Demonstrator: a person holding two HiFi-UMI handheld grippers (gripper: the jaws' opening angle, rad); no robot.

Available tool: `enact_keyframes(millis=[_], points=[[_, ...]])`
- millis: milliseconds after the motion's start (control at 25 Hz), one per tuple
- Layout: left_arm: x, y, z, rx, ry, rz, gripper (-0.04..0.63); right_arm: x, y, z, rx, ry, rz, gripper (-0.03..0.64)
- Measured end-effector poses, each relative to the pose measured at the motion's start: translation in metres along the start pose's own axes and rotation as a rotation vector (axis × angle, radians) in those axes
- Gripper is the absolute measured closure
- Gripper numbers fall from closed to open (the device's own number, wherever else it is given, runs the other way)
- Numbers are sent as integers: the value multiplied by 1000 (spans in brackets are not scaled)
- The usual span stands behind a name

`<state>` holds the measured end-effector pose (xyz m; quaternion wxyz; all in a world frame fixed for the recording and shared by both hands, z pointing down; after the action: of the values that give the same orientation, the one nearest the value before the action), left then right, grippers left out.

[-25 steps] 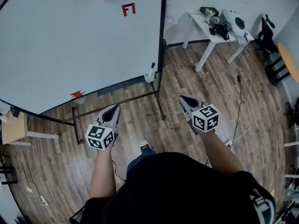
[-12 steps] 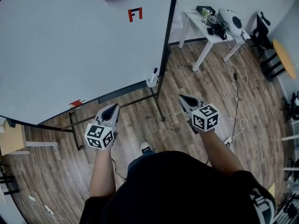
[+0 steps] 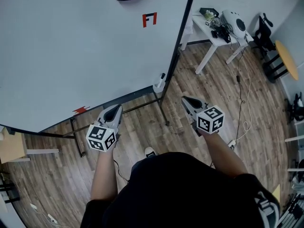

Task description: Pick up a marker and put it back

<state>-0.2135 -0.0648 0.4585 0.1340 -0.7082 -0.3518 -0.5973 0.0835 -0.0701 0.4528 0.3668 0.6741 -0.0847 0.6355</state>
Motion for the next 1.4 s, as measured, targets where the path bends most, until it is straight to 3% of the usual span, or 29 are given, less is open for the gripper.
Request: enact_keyframes(millis=[400, 800, 1160, 1400], points=[[-17, -2, -29, 17, 33, 10, 584, -19, 24, -16, -19, 5, 61, 621], [-25, -3, -28, 43, 61, 16, 584, -23, 27, -17, -5, 5, 74, 621], [-32, 1, -23, 31, 61, 30, 584, -16, 33, 0, 11, 10, 58, 621], [-41, 10, -22, -1, 55, 42, 584, -20, 54, 15, -26, 8, 58, 621]])
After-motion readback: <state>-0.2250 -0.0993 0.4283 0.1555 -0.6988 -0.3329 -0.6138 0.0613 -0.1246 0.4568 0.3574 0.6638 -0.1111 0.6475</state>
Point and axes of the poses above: the fingertips, and each gripper's own axes: y forward along the fingers, z to its right, x out of its underside, the point moved 3 cm from there along -y, backward along the fingers, and after that the axes turned 6 degrees about -y, right-handed, at the moved point
